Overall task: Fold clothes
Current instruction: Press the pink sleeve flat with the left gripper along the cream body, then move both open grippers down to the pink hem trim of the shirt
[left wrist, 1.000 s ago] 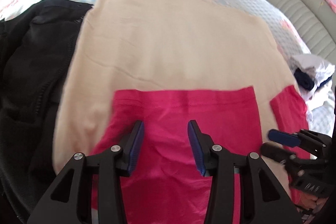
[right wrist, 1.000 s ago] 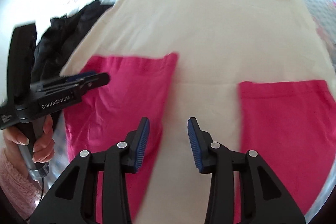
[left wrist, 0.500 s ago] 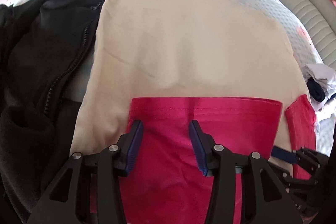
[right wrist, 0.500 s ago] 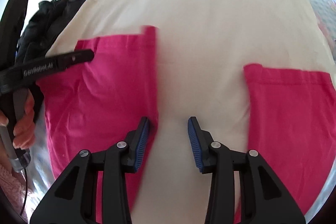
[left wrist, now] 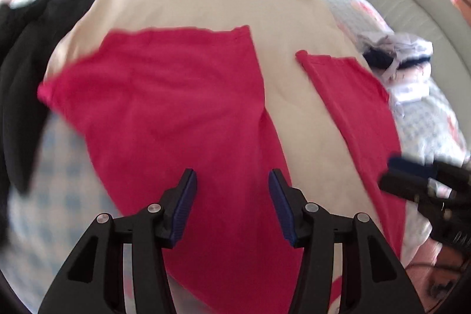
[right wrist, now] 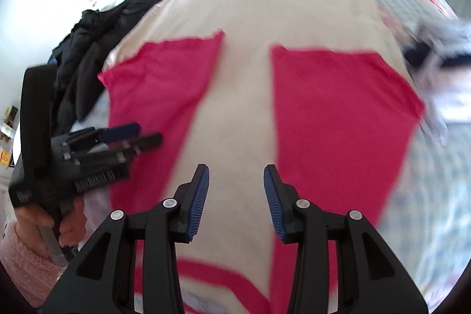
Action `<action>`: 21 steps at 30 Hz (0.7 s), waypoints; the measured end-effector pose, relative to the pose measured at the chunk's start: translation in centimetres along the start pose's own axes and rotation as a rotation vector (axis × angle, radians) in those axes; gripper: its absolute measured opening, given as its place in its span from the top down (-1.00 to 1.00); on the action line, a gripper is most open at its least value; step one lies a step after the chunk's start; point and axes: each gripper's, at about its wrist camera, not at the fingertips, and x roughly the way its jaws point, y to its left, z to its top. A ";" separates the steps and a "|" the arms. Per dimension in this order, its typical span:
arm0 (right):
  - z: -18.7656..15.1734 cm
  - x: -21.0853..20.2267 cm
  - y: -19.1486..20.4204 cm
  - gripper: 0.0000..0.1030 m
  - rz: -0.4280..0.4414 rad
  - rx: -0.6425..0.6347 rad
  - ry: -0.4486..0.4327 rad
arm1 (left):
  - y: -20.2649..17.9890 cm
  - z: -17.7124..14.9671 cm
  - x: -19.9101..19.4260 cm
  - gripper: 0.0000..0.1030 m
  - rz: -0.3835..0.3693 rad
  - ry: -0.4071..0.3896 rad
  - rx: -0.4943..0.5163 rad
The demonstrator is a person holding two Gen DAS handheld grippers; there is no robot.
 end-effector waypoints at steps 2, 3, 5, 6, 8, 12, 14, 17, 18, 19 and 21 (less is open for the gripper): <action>-1.5 0.7 -0.4 0.24 -0.011 0.029 0.004 | 0.5 -0.7 -2.1 0.10 -0.018 -0.085 -0.076; -2.3 0.2 -0.9 0.24 -0.006 0.041 -0.008 | 0.6 -1.0 -2.5 0.10 -0.051 -0.087 -0.105; -3.6 -1.4 -2.2 0.24 -0.001 0.075 -0.040 | 0.5 -1.7 -2.7 0.10 -0.108 -0.045 -0.136; -4.1 -2.1 -2.7 0.24 -0.004 0.089 -0.056 | 0.2 -2.1 -2.6 0.10 -0.096 -0.027 -0.117; -4.7 -2.4 -3.4 0.24 -0.035 0.098 -0.067 | -0.8 -3.3 -2.1 0.10 -0.039 0.027 -0.051; -6.2 -1.6 -4.5 0.24 -0.085 0.098 -0.008 | -2.4 -5.1 -1.0 0.10 -0.006 0.098 -0.004; -7.3 -0.7 -4.6 0.24 -0.107 0.079 0.035 | -2.9 -5.6 -1.5 0.10 0.004 0.088 0.010; -8.4 -1.5 -4.3 0.24 -0.096 0.063 0.002 | -1.6 -5.8 -5.4 0.09 -0.008 -0.064 -0.087; -8.7 -2.0 -4.2 0.24 -0.084 0.063 -0.022 | -1.2 -5.8 -5.5 0.06 -0.016 -0.065 -0.104; -8.7 -2.3 -4.2 0.23 -0.078 0.067 -0.044 | -0.9 -5.7 -5.5 0.06 -0.024 -0.061 -0.118; -9.0 -2.5 -4.5 0.23 -0.089 0.078 -0.052 | -0.3 -6.3 -5.1 0.07 -0.021 -0.022 -0.119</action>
